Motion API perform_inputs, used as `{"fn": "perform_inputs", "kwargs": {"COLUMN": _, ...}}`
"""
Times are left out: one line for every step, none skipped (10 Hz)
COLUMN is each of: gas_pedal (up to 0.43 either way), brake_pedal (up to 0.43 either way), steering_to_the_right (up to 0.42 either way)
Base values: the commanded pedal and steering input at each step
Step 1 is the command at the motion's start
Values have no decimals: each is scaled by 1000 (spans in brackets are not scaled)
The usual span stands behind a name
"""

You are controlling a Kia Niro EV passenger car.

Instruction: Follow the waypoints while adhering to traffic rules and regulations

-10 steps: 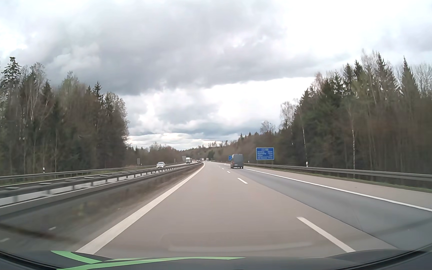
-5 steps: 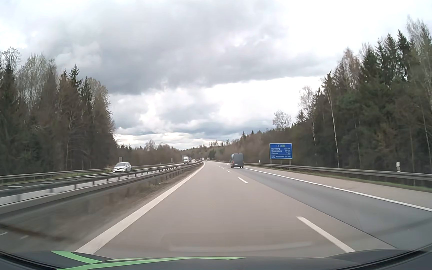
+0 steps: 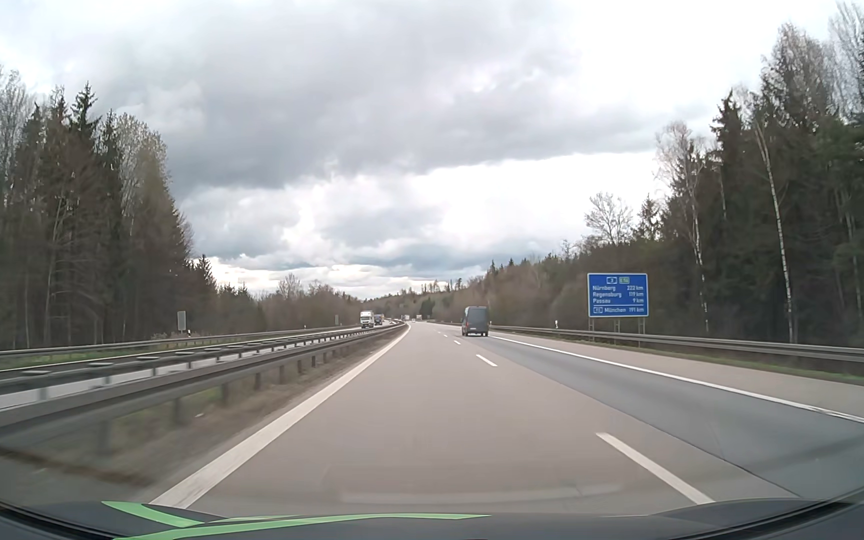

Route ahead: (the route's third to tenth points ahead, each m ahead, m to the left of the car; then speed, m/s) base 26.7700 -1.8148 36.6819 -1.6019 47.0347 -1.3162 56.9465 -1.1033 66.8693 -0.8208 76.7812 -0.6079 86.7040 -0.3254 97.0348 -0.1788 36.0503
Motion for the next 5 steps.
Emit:
{"fn": "perform_inputs", "kwargs": {"gas_pedal": 378, "brake_pedal": 0, "steering_to_the_right": -4}}
{"fn": "perform_inputs", "kwargs": {"gas_pedal": 378, "brake_pedal": 0, "steering_to_the_right": -4}}
{"fn": "perform_inputs", "kwargs": {"gas_pedal": 378, "brake_pedal": 0, "steering_to_the_right": -4}}
{"fn": "perform_inputs", "kwargs": {"gas_pedal": 378, "brake_pedal": 0, "steering_to_the_right": -4}}
{"fn": "perform_inputs", "kwargs": {"gas_pedal": 378, "brake_pedal": 0, "steering_to_the_right": -4}}
